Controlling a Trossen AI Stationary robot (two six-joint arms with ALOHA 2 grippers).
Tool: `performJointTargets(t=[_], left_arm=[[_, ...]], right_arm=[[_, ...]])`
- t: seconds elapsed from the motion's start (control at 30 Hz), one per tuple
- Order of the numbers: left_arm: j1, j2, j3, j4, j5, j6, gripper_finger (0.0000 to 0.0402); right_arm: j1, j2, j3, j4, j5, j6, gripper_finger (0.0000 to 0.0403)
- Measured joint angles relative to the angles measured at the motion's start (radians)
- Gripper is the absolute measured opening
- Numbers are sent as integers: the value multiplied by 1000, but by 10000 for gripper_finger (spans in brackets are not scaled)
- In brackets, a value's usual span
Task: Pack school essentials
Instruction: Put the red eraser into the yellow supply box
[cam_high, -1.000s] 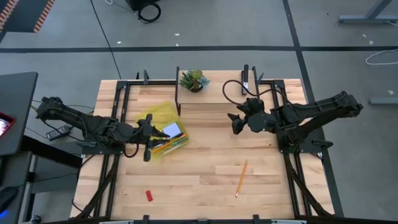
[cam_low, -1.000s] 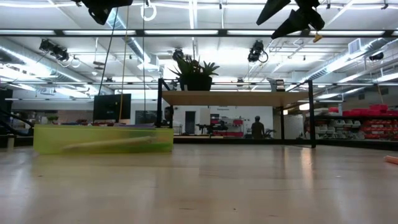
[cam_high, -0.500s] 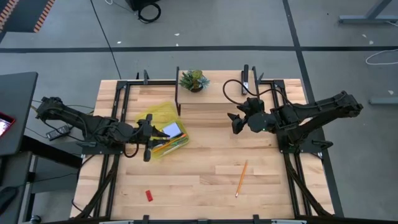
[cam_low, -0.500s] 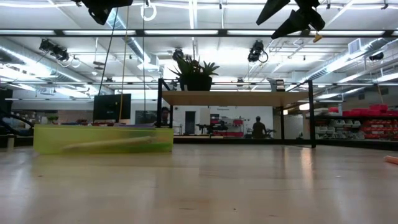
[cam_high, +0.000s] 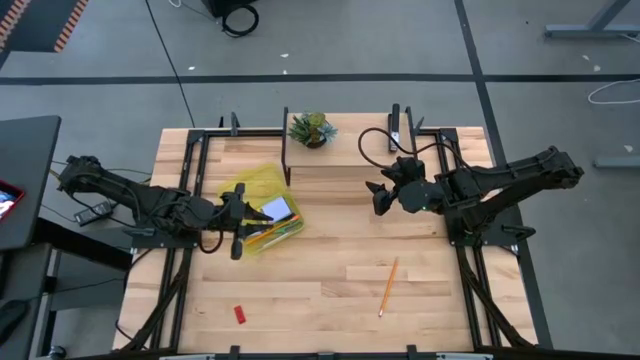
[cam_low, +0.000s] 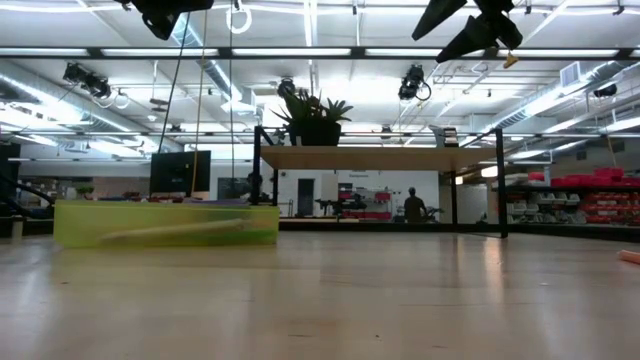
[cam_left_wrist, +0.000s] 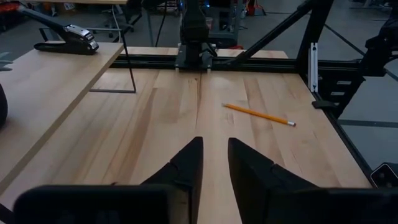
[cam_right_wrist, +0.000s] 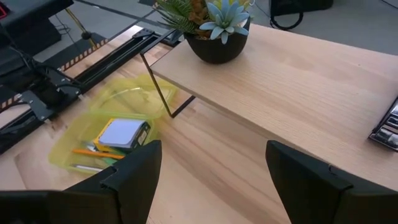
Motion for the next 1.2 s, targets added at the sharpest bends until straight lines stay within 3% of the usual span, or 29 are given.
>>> performJointTargets(t=[1.2], left_arm=[[0,0,0,0,0,0,85]], right_arm=[[-3,0,0,0,-15,-5,293]])
